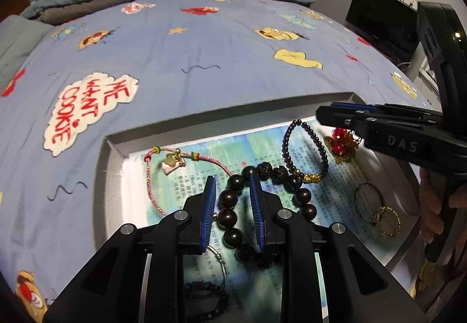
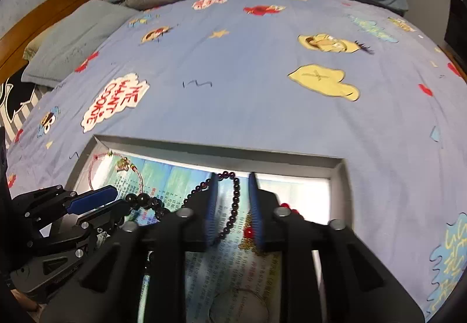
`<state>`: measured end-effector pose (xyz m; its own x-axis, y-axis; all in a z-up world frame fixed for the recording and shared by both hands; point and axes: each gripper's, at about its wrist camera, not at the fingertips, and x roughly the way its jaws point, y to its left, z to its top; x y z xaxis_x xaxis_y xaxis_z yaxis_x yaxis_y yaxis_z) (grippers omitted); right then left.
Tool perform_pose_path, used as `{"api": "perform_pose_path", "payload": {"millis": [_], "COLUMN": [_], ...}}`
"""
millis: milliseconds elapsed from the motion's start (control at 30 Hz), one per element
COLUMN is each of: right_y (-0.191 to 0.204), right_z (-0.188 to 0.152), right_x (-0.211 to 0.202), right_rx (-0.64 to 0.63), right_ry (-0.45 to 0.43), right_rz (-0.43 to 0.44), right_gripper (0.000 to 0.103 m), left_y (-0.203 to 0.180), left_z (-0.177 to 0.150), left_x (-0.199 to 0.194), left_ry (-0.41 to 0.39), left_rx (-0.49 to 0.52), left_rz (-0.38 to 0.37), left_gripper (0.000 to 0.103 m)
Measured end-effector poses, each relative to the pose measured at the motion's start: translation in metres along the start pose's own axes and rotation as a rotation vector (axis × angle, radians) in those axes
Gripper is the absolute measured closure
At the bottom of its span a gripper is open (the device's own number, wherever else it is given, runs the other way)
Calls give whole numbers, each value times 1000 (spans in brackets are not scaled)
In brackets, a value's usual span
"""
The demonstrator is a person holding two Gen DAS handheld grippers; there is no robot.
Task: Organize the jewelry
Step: 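Lower both bracelets into the box and open both grippers, then move both open grippers back toward the last jewelry pieces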
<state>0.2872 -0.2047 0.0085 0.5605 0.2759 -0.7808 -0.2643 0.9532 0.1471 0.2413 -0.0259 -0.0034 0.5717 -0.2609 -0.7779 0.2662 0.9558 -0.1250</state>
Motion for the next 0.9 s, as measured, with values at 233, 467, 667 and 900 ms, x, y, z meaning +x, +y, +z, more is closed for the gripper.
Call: {"api": "perform_pose_path", "payload": {"millis": [233, 467, 667, 900], "right_y": [-9, -11, -4, 6], "right_z": [-7, -26, -53, -79], "right_x": [-30, -76, -108, -132], "right_rx": [48, 39, -1, -9], "right_ry": [-42, -117, -169, -203], "right_rz": [-5, -38, -64, -62], "right_gripper": [59, 28, 12, 6], "left_y": [3, 8, 11, 10], "left_z": [-4, -14, -27, -41], "left_x": [-22, -51, -81, -111], "left_ry": [-32, -68, -114, -152], "left_rx": [-17, -23, -33, -32], "left_rz": [29, 86, 112, 117], "left_gripper": [57, 35, 22, 14]}}
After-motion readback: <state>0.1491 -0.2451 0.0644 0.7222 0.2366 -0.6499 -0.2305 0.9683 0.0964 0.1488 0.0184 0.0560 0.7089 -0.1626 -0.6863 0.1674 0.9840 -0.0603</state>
